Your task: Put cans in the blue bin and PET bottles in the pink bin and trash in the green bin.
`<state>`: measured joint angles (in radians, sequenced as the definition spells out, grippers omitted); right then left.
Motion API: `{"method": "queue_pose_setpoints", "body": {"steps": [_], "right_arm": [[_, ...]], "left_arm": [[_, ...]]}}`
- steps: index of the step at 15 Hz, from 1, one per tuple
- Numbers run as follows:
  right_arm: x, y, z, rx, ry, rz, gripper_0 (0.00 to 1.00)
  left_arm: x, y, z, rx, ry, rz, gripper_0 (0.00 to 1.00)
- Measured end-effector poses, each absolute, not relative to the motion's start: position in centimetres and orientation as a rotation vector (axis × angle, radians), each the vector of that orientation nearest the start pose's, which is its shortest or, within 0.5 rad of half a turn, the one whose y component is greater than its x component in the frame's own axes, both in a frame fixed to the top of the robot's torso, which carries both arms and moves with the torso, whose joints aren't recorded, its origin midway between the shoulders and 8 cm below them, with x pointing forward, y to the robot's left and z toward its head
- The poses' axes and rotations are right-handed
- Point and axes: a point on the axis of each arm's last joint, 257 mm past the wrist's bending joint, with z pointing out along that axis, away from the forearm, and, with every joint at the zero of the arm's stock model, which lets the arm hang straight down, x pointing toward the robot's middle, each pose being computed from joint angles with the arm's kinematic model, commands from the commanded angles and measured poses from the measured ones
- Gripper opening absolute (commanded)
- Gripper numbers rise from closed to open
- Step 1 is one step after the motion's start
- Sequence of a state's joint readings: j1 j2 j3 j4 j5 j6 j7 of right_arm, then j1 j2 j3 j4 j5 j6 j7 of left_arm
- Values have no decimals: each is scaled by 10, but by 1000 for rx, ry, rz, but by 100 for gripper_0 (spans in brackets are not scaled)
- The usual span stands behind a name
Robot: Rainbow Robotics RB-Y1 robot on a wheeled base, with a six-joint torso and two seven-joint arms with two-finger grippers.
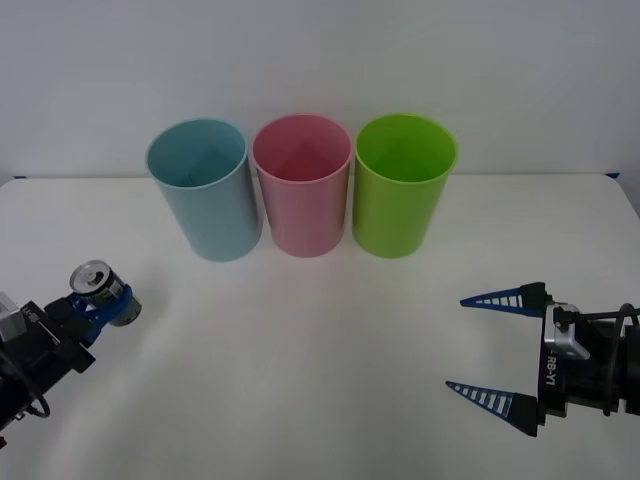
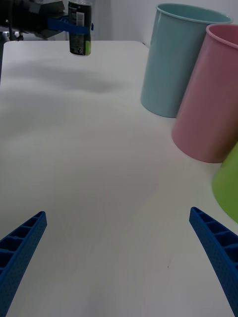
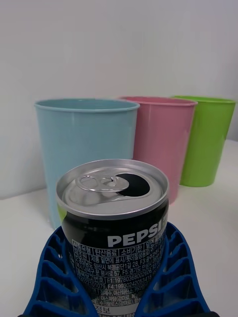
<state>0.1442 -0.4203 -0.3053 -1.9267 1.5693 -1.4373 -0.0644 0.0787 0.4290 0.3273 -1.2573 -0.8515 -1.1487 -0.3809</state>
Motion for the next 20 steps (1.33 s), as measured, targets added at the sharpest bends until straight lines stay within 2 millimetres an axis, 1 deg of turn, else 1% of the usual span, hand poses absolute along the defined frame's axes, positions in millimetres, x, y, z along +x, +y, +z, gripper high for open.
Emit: {"method": "queue_pose_setpoints", "body": {"steps": [3,4,6,7,10,11,13,14,16,20], "right_arm": [[341,-185,-215,-1326,1495,503,100],[341,-185,-215,-1326,1495,503,100],[341,-185,-215,-1326,1495,503,100],[341,-185,-215,-1326,1495,503,100],[341,-185,-215,-1326,1495,503,100],[341,-185,-215,-1326,1495,503,100],[341,-185,-215,-1326,1495,503,100],[341,-185,-215,-1326,1495,503,100],[341,-185,-215,-1326,1495,503,100],[341,-185,-215,-1326,1495,503,100]], "left_arm": [[416,310,-183,492,1281,-499,0],[413,307,-171,488,1260,-520,0],[402,300,-140,487,1202,-570,0],[399,298,-129,488,1176,-580,0],[395,300,-100,464,1096,-611,0],[395,302,-90,456,1070,-613,0],[398,313,-72,451,1040,-577,0],[399,314,-65,454,1037,-558,0],[401,310,-47,462,1031,-535,0],[415,308,-19,418,1012,-543,0]]}}
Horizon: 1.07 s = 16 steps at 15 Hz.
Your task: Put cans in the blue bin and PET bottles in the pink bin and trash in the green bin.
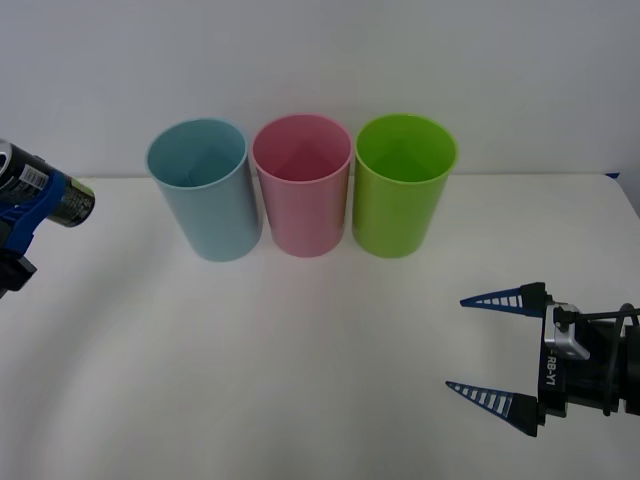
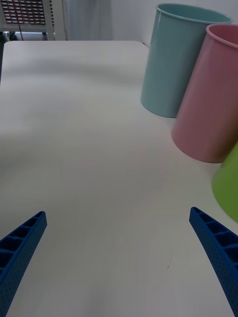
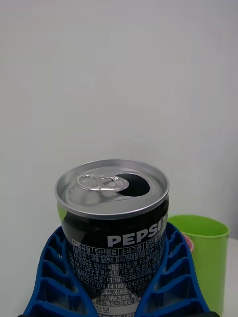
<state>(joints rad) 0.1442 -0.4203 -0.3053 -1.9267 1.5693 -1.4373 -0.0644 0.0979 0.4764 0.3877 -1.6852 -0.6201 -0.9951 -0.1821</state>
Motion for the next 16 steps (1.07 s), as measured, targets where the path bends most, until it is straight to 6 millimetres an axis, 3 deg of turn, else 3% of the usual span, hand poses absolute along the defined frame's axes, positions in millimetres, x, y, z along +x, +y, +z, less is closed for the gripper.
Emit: {"method": "queue_pose_setpoints", "body": {"steps": [4,10,16], "right_arm": [[341,-185,-215,-1326,1495,503,100],[341,-185,-215,-1326,1495,503,100],[341,-185,-215,-1326,1495,503,100]], "left_arm": [[431,317,2,407,1017,-521,0],[466,299,34,411,1003,-544,0],[524,284,32,416,1054,-578,0]]}}
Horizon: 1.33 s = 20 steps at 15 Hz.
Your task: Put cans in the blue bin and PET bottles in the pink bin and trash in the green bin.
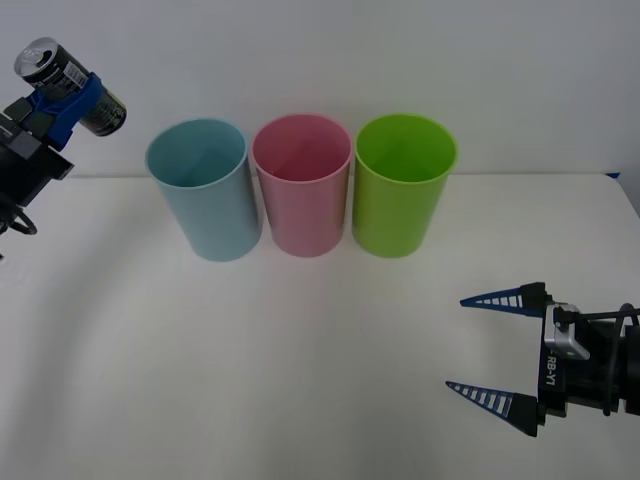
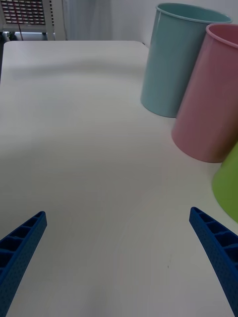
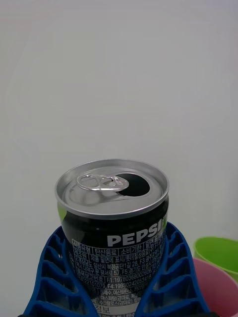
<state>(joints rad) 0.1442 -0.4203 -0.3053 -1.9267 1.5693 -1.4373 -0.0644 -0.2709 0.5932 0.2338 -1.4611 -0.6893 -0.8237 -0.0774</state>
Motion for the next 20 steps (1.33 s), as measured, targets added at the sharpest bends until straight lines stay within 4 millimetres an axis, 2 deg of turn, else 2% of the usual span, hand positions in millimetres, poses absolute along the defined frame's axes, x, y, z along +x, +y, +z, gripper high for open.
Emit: {"method": "queue_pose_setpoints", "body": {"steps": [4,8,13,16,20], "right_arm": [[341,-185,-215,-1326,1495,503,100],[341,-185,-215,-1326,1495,503,100],[341,-185,-215,-1326,1495,503,100],[341,-185,-215,-1326,1495,503,100],[341,-185,-215,-1326,1495,503,100]], "left_arm": [[551,272,24,425,1098,-589,0],[565,262,8,459,1161,-546,0],[584,248,-1,480,1219,-515,0],[601,247,-19,488,1282,-480,0],[609,242,-41,496,1343,-456,0]]}}
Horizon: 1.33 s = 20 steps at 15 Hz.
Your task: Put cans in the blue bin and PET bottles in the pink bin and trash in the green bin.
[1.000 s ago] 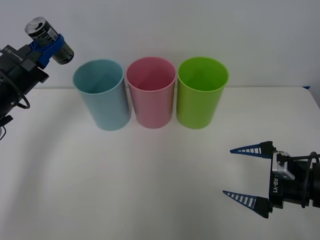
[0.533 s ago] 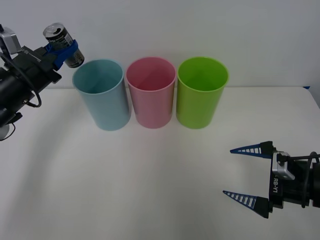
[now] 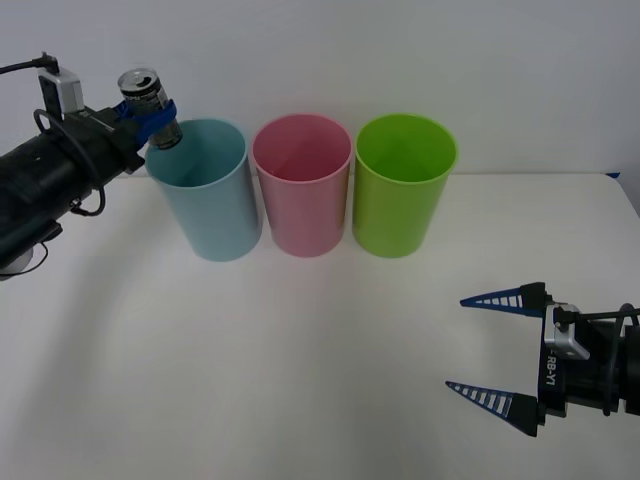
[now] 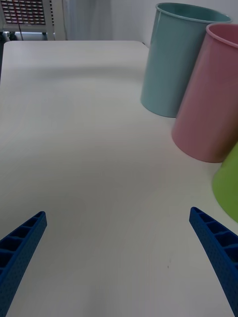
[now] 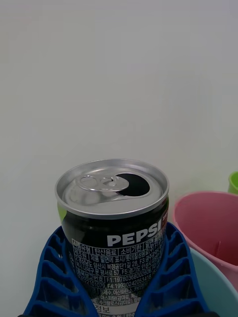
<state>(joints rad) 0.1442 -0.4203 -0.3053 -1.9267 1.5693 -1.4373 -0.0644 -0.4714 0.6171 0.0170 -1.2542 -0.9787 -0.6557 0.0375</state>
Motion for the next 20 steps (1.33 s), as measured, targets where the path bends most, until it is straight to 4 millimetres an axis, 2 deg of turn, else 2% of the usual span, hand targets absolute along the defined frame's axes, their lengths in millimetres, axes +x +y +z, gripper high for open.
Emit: {"method": "queue_pose_setpoints", "body": {"steps": [7,8,9,11,20], "right_arm": [[341,-185,-215,-1326,1495,503,100],[341,-185,-215,-1326,1495,503,100],[341,-185,-215,-1326,1495,503,100],[341,-185,-215,-1326,1495,503,100],[341,-185,-215,-1326,1495,503,100]], "left_arm": [[611,233,-55,512,1376,-450,0],[611,233,-55,511,1375,-451,5],[611,233,-55,510,1375,-453,69],[611,233,-55,508,1375,-449,100],[609,229,-42,497,1347,-476,100]]}}
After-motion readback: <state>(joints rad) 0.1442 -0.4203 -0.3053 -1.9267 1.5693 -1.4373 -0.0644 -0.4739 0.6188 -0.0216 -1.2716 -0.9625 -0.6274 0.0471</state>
